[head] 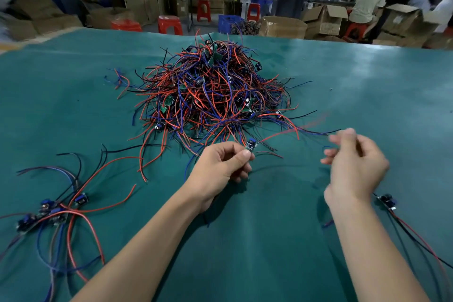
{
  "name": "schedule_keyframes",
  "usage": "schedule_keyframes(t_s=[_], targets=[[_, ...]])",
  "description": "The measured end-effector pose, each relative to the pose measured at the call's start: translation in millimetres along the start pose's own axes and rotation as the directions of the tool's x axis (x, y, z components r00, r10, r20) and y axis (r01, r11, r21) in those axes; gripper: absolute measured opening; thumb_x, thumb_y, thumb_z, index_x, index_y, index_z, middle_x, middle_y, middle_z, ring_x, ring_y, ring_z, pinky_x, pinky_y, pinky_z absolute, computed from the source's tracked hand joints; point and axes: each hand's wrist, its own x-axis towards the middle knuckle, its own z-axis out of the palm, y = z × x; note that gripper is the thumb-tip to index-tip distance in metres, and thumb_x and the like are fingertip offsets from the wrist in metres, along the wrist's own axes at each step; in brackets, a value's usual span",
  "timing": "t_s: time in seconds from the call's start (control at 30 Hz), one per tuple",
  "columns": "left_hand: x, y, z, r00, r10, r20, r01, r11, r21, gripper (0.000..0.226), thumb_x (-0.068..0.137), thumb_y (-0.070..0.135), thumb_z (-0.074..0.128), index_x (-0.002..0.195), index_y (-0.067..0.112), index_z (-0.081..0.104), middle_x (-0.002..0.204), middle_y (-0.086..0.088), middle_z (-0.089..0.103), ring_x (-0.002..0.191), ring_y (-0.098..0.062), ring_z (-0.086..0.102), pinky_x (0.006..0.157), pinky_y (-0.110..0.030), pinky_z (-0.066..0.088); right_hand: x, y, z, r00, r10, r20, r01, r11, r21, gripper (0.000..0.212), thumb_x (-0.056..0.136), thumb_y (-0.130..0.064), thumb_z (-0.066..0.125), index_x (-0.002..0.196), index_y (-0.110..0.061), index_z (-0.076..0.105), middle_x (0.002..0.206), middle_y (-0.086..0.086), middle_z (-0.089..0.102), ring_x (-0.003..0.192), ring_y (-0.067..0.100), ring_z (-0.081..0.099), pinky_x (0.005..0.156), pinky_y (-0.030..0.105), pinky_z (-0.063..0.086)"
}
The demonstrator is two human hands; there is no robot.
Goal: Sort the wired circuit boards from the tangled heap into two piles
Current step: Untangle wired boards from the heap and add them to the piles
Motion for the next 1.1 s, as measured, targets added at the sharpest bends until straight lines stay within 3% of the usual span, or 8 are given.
schedule_keyframes(t_s=[0.13,0.2,0.33,0.53,0.7,0.83,0.93,1.1], targets=[[-0.6,-1.1,0.4,1.0,0.019,0.01,-0.019,1.0,-0.005,0.015,0.098,0.009,0.058,0.085,0.006,0.064,0.071,-0.003,0.067,0.059,-0.009,0.059,0.056,-0.017,0.047,-47.6,-0.3,19.6,0.772,0.125,0.624,-0.047,0.989,-0.14,0.028,0.089,-0.044,0.072,0.081,-0.017,0.075,0.075,0.002,0.076,0.056,0.01,0.063,0.045,0.024,0.048],[-1.4,-1.7,-0.1,0.997,0.043,0.065,-0.047,0.997,0.066,0.013,0.098,0.005,0.057,0.089,0.001,0.065,0.076,-0.005,0.069,0.062,-0.01,0.059,0.058,-0.017,0.047,-61.6,0.5,24.9,0.691,0.059,0.72,0.098,0.98,-0.174,0.021,0.084,-0.043,0.075,0.085,-0.022,0.076,0.072,0.0,0.075,0.062,0.011,0.066,0.053,0.03,0.052],[-1.6,-2.7,-1.6,0.992,0.033,0.125,-0.053,0.986,0.157,0.012,0.098,0.004,0.058,0.096,-0.004,0.066,0.076,-0.004,0.071,0.061,-0.01,0.059,0.058,-0.018,0.047,-56.6,-2.0,20.7,0.753,-0.062,0.655,0.233,0.956,-0.178,0.015,0.08,-0.038,0.076,0.082,-0.023,0.075,0.076,-0.007,0.076,0.068,0.009,0.069,0.067,0.039,0.058],[-2.4,0.1,-2.3,0.978,-0.016,0.208,-0.022,0.984,0.178,0.013,0.094,0.004,0.063,0.089,0.011,0.073,0.072,-0.003,0.071,0.06,-0.011,0.058,0.057,-0.017,0.043,-26.8,-19.6,1.7,0.892,-0.113,0.437,0.144,0.989,-0.038,0.019,0.092,-0.012,0.075,0.076,-0.023,0.074,0.068,-0.005,0.072,0.054,0.005,0.055,0.051,0.018,0.047],[-3.7,1.0,-1.8,0.986,-0.02,0.163,-0.006,0.987,0.16,0.014,0.093,-0.002,0.06,0.09,0.006,0.072,0.074,-0.005,0.07,0.059,-0.007,0.057,0.059,-0.017,0.045,28.6,-51.0,-54.0,0.885,0.04,0.463,0.053,0.981,-0.185,0.014,0.079,-0.03,0.086,0.079,-0.017,0.08,0.074,0.003,0.077,0.053,0.004,0.058,0.048,0.015,0.049],[-2.6,1.2,1.7,0.994,-0.024,0.111,0.001,0.981,0.196,0.014,0.094,-0.001,0.057,0.094,0.003,0.07,0.076,-0.005,0.071,0.061,-0.008,0.057,0.056,-0.016,0.044,64.5,-83.4,-86.8,0.782,0.32,0.535,0.353,0.48,-0.803,0.044,0.057,-0.074,0.073,0.082,-0.039,0.08,0.077,-0.001,0.079,0.064,0.013,0.072,0.058,0.034,0.059],[-2.7,1.0,2.3,0.995,-0.024,0.095,0.003,0.977,0.214,0.013,0.094,0.001,0.057,0.095,0.001,0.07,0.076,-0.005,0.07,0.062,-0.009,0.058,0.055,-0.016,0.044,73.0,-86.8,-58.9,0.799,0.219,0.56,0.56,0.072,-0.826,0.049,0.07,-0.077,0.067,0.074,-0.028,0.069,0.099,0.002,0.079,0.098,0.031,0.071,0.087,0.038,0.055],[-2.1,0.9,0.1,0.997,-0.025,0.08,0.009,0.98,0.197,0.014,0.093,-0.002,0.056,0.095,0.001,0.069,0.075,-0.008,0.069,0.059,-0.01,0.057,0.055,-0.016,0.044,34.9,-72.4,42.9,0.556,0.053,0.829,0.796,0.254,-0.55,0.004,0.088,-0.03,0.073,0.088,-0.029,0.077,0.088,-0.006,0.078,0.081,0.019,0.066,0.074,0.024,0.042]])
